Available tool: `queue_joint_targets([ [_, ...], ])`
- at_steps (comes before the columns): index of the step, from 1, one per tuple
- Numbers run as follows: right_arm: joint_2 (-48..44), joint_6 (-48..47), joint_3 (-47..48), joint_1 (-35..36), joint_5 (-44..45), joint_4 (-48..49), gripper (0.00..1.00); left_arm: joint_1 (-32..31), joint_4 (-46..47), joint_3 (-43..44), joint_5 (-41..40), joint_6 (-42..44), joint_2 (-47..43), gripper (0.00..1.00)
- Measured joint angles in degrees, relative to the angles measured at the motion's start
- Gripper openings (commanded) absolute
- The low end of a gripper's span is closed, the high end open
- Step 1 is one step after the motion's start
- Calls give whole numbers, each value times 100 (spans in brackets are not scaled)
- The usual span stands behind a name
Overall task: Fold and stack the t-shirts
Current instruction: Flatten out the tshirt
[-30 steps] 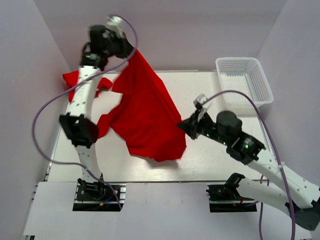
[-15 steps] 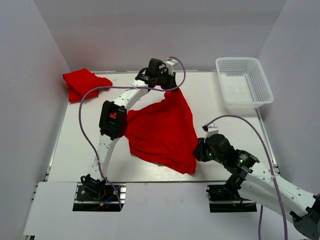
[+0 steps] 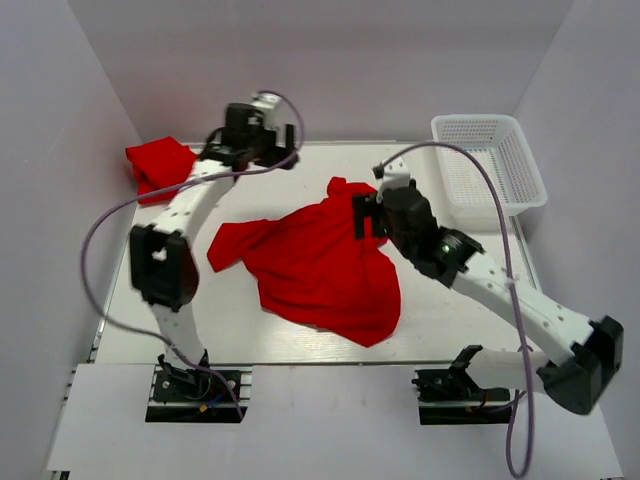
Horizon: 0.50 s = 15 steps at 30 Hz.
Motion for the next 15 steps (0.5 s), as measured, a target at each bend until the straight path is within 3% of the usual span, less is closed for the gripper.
queue_joint_targets([
  [3,767,-413,417,-422,-87,527,89,544,66,-1110,-457,-256,-1414,100],
  [7,2068,-605,1266,-1384,-828,695,89,1226,205,-2776,-844,-730,-2957,100],
  [11,3377,-785,2218,-2120,-1464,765,89,1403,57,-4387,-931,-1075,-3823,100],
  [15,3930,-879,2444,-2411,-2039,765,88,1471,-127,-5611,-927,-1578,-4417,100],
])
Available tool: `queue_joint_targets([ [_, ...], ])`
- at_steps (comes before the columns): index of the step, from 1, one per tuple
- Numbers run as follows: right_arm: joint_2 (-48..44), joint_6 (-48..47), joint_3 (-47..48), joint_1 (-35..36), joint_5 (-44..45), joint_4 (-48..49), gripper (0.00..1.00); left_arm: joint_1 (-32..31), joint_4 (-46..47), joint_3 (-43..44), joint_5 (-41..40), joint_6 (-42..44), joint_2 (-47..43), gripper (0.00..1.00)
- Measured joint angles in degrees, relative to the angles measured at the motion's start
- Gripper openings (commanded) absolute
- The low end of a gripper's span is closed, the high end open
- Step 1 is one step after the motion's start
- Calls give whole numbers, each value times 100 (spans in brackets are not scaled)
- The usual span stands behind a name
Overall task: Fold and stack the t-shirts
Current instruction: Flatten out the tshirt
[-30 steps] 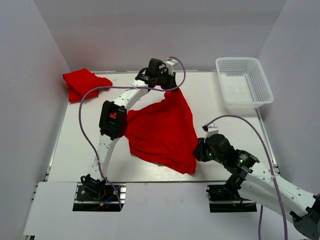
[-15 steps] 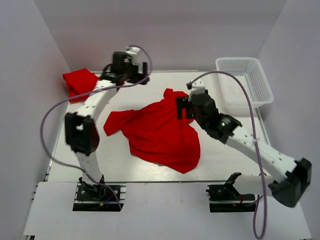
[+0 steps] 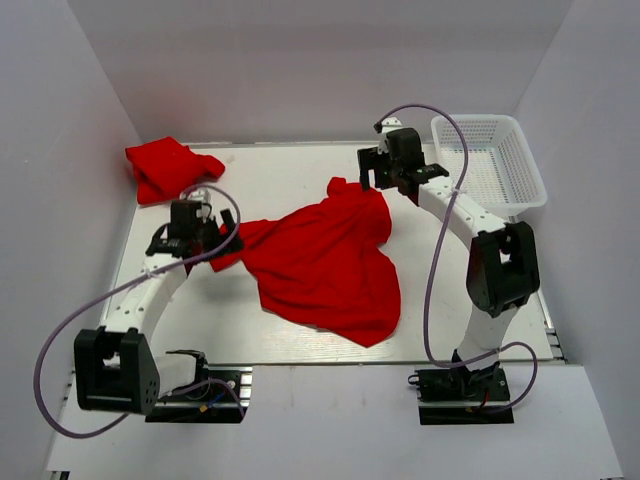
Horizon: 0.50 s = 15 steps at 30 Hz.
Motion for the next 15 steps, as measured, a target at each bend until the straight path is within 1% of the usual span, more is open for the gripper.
queue_joint_targets([
  [3,264,-59,98,-101,-413,9,88,105,-79,-743,2,-417,-470,100],
  [5,372,-96,114,-136,-625,44,88,173,-63,-1060,-28,-623,-680,100],
  [7,455,-122,111,-166,-802,76,88,249,7,-1311,-94,-780,-822,97],
  [8,492,-120,109,-179,-876,96,88,299,63,-1408,-120,-837,-841,97],
  [9,529,-114,109,-188,-951,133,88,341,129,-1475,-144,-883,-833,93],
  [15,752,-83,42,-369,-1272,337,87,592,741,-1700,-142,-1047,-531,90],
])
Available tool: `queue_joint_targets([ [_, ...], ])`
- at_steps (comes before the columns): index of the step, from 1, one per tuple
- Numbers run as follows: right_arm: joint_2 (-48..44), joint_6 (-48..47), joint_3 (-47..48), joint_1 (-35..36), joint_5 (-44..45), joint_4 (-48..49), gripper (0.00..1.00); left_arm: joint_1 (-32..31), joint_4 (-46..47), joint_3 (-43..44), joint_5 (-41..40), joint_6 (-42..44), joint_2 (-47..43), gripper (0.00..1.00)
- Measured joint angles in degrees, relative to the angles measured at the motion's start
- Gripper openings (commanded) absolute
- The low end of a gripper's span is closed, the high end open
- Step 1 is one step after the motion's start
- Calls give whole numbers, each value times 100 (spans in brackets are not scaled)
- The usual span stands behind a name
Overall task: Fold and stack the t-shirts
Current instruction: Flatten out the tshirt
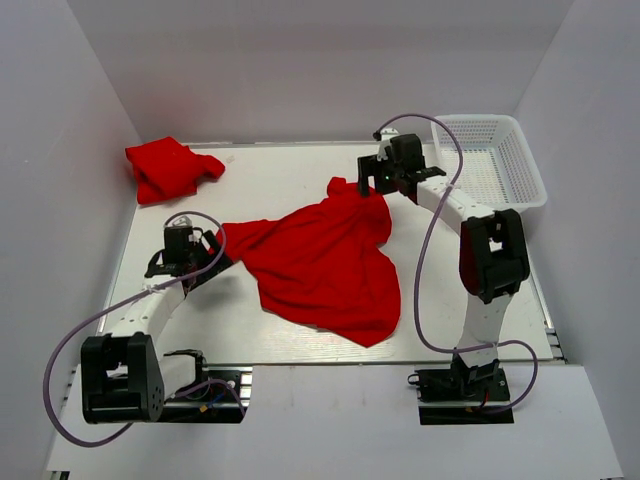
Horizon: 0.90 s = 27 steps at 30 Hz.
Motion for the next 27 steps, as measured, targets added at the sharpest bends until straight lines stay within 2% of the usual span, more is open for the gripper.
queue_joint_targets([
  [4,9,15,-151,-162,-125,42,87,46,444,-48,4,-44,271,83],
  [11,28,83,-254,-295,-310,192,87,50,1001,-59,0,-70,1067,79],
  [13,31,90,-264,-295,-341,199,87,50,1156,-52,-15,-76,1139,74],
  [16,31,90,-264,-291,-407,264,87,50,1353,-57,-116,-79,1241,73],
  [19,35,96,-264,-291,-463,308,87,50,1624,-55,-181,-92,1390,66],
  [26,190,109,-267,-293,-476,348,87,63,2083,-48,-269,-186,1731,24],
  [27,221,111,-275,-293,-479,352,87,61,2116,-52,-269,-201,1757,13],
])
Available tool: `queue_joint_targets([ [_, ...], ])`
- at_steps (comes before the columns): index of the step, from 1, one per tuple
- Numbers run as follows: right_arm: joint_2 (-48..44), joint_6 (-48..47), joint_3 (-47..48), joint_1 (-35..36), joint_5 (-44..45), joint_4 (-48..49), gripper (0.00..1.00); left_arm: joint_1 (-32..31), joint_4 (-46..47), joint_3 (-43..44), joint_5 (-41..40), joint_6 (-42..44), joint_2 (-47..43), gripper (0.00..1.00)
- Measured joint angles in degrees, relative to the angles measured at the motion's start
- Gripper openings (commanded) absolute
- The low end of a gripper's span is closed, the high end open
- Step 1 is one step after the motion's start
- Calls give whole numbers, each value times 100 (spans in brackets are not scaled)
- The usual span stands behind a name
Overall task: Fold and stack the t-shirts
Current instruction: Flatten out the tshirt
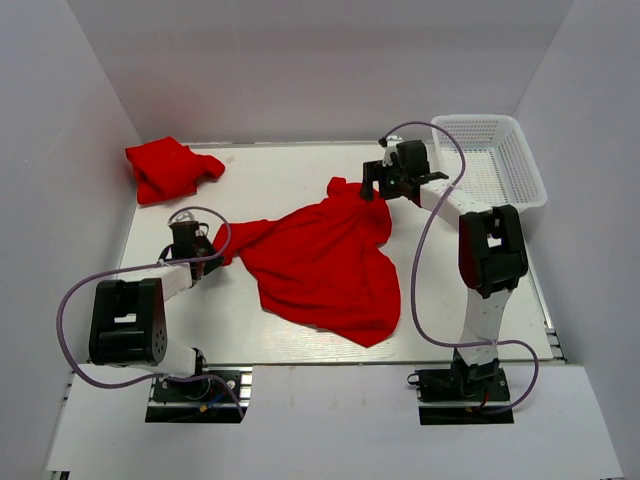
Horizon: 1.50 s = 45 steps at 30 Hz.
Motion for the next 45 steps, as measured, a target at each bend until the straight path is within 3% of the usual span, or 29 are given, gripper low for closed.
queue_joint_targets([
  [2,52,20,-26,-2,0,2,87,0,57,-17,2,-22,37,0],
  [19,1014,37,446,-136,68,42,87,0,-533,7,251,208,-275,0],
  [22,1150,24,531,-186,61,37,82,0,-584,7,313,243,-278,0],
  [30,1276,-20,671,-188,85,13,58,0,-658,28,426,304,-278,0],
  [32,1316,-33,693,-188,83,52,46,0,-702,70,459,339,-278,0],
  [33,1335,-28,695,-186,79,85,38,0,-721,105,483,358,-278,0],
  [34,1346,-37,695,-192,70,109,14,0,-750,157,516,382,-278,0],
  [35,1353,-70,691,-195,59,120,1,0,-793,225,540,400,-275,0],
  [40,1338,7,608,-190,-24,199,0,0,-1237,1097,728,730,-229,0],
  [45,715,-107,407,-203,120,-66,0,0,-1816,3034,769,1340,-42,0],
])
